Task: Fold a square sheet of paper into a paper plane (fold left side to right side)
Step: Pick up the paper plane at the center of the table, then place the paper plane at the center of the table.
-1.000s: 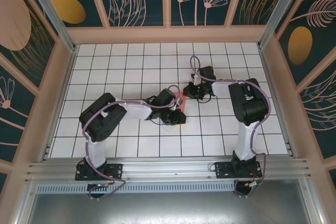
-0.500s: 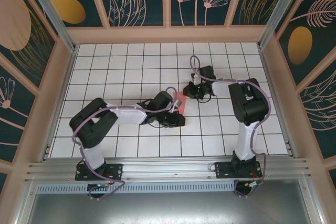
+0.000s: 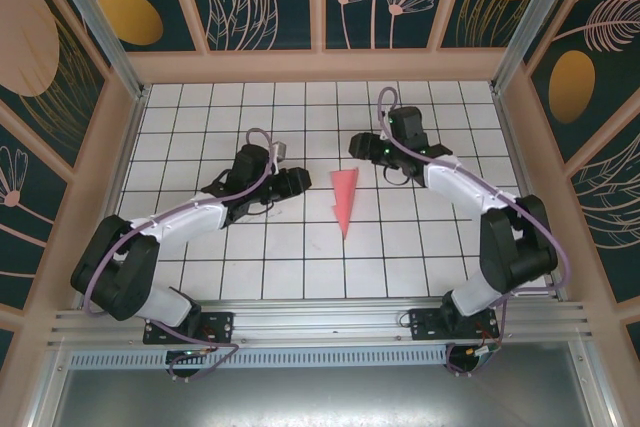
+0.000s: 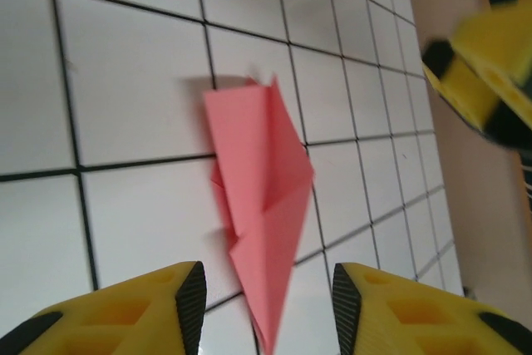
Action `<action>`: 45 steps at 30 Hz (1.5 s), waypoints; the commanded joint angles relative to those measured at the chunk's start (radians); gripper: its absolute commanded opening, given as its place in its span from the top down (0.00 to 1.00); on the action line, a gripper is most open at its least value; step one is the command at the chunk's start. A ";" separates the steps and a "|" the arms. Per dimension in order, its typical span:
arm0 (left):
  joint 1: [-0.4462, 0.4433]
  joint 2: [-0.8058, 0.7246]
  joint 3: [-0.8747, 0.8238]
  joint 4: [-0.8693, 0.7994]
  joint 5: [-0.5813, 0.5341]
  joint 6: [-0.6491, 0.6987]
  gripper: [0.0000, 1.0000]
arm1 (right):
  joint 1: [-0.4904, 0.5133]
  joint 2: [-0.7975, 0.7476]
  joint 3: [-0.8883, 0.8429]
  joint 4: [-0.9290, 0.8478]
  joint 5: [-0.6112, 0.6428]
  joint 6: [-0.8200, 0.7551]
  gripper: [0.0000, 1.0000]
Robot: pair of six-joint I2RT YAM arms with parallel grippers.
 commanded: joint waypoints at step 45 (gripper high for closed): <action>0.027 -0.156 0.042 -0.135 -0.226 0.102 0.47 | -0.067 0.027 -0.273 -0.020 -0.062 0.022 0.64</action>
